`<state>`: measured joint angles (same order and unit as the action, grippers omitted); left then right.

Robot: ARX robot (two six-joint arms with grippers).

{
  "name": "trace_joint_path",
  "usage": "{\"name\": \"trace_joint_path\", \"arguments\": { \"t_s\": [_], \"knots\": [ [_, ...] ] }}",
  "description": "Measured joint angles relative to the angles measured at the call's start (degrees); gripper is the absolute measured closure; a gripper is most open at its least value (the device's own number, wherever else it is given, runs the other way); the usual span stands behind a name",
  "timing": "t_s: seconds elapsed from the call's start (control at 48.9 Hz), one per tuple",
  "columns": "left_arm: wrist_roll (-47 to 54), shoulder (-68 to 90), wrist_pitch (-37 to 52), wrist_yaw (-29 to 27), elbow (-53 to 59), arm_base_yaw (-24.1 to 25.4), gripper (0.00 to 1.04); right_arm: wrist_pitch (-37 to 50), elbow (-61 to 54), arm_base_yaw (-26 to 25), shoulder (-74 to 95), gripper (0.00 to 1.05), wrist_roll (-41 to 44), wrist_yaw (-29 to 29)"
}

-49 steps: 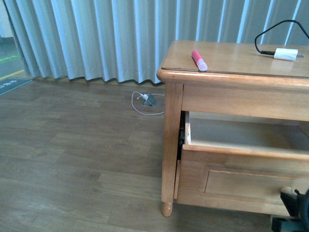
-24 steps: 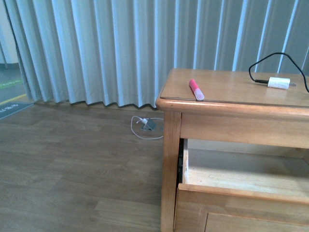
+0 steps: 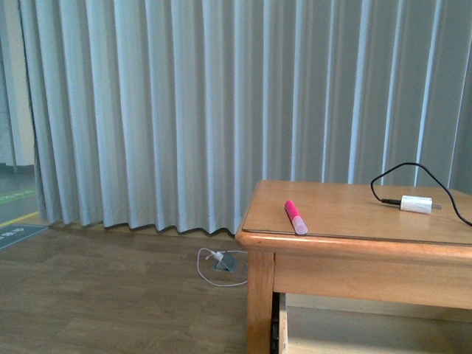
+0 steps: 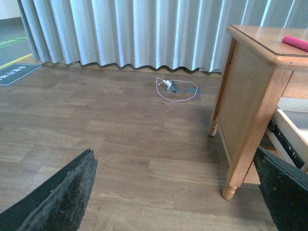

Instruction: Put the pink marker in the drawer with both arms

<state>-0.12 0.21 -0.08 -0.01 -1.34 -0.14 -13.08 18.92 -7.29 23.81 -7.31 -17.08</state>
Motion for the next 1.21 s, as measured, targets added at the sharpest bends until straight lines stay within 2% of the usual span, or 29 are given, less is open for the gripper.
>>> {"name": "trace_joint_path", "arguments": {
  "t_s": [0.511, 0.572, 0.654, 0.797, 0.858, 1.022, 1.206],
  "knots": [
    [0.0, 0.0, 0.0, 0.0, 0.0, 0.0, 0.06, -0.1, 0.0, -0.1, 0.0, 0.08, 0.0, 0.0],
    [-1.0, 1.6, 1.9, -4.1, 0.0, -1.5, 0.06, -0.1, 0.0, -0.1, 0.0, 0.08, 0.0, 0.0],
    [-1.8, 11.8, 11.2, -10.1, -1.2, -6.4, 0.06, -0.1, 0.0, -0.1, 0.0, 0.08, 0.0, 0.0],
    [-1.0, 39.6, 28.8, -9.3, -11.5, -13.6, 0.06, -0.1, 0.0, -0.1, 0.0, 0.08, 0.0, 0.0],
    [-0.8, 49.1, 32.9, -8.8, -16.7, -15.1, 0.06, -0.1, 0.0, -0.2, 0.0, 0.08, 0.0, 0.0],
    [-1.0, 70.3, 35.3, -8.8, -30.4, -18.4, 0.06, -0.1, 0.0, -0.1, 0.0, 0.08, 0.0, 0.0],
    [-1.0, 85.4, 32.9, -7.9, -46.8, -22.3, 0.06, -0.1, 0.0, -0.2, 0.0, 0.08, 0.0, 0.0]
  ]
}}
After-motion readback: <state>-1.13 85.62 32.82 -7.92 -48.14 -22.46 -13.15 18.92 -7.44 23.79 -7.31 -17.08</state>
